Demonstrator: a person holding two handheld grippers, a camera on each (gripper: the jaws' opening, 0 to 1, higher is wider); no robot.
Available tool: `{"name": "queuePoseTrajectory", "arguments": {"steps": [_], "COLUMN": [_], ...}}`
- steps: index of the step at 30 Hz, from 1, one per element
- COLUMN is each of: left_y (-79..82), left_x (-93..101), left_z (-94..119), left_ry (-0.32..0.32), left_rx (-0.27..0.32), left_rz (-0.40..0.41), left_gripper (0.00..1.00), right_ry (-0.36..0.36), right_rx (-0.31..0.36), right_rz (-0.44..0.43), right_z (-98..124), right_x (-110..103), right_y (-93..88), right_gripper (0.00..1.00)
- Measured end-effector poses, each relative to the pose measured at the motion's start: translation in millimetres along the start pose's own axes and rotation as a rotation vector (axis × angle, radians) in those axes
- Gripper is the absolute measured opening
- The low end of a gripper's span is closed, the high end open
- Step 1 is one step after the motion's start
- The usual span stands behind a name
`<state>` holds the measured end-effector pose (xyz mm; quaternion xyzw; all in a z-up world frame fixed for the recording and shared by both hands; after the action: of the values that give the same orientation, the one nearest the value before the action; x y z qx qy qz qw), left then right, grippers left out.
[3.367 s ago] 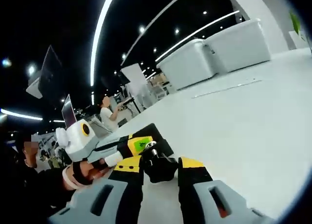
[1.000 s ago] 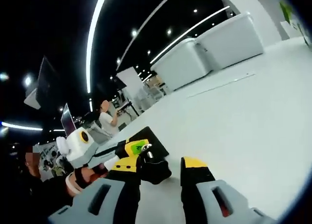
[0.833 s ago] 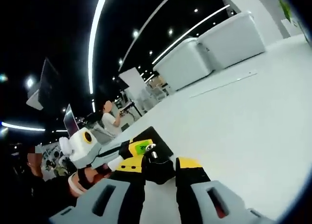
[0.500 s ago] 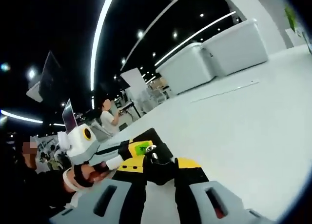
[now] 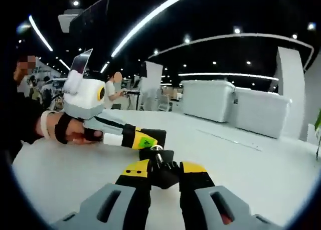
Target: Clamp the fixed fixture on the desktop, loosen the retaining clip, secure it to the edge of the desk, and tighten the retaining clip.
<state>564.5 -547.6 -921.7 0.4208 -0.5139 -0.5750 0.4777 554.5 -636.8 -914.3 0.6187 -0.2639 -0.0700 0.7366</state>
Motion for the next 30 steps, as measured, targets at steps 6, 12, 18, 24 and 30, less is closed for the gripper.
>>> {"name": "queuePoseTrajectory", "arguments": {"steps": [6, 12, 18, 24, 30], "left_y": [0.0, 0.0, -0.1, -0.1, -0.2], "left_x": [-0.4, -0.2, -0.2, 0.0, -0.5], "left_z": [-0.3, 0.0, -0.1, -0.3, -0.4], "left_ry": [0.004, 0.006, 0.011, 0.009, 0.011], "left_rx": [0.0, 0.0, -0.001, -0.001, -0.001], "left_rz": [0.002, 0.002, -0.001, 0.002, 0.002], "left_gripper": [0.04, 0.04, 0.04, 0.04, 0.04], "right_ry": [-0.024, -0.043, -0.05, -0.056, -0.068], "right_rx": [-0.002, -0.008, -0.01, -0.012, -0.014], "right_rz": [0.211, 0.34, 0.413, 0.495, 0.582], "right_z": [-0.2, -0.6, -0.4, -0.4, 0.2], "right_x": [-5.8, -6.1, -8.5, -10.5, -12.7], "right_y": [1.0, 0.8, 1.0, 0.8, 3.2], "right_gripper": [0.21, 0.21, 0.21, 0.21, 0.2]}}
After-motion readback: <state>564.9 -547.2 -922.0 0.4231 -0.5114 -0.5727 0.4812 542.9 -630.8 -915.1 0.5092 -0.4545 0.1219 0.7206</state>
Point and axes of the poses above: the point that each gripper's makers call its tool centre point, and the gripper's own axes: z roughly backward along the fingers, x roughly to its right, y roughly out of its top, the point moved 1 cm from there along z, roughly backward along the fingers, and after that the axes turned 1 degree about z, right-handed, at the moved point
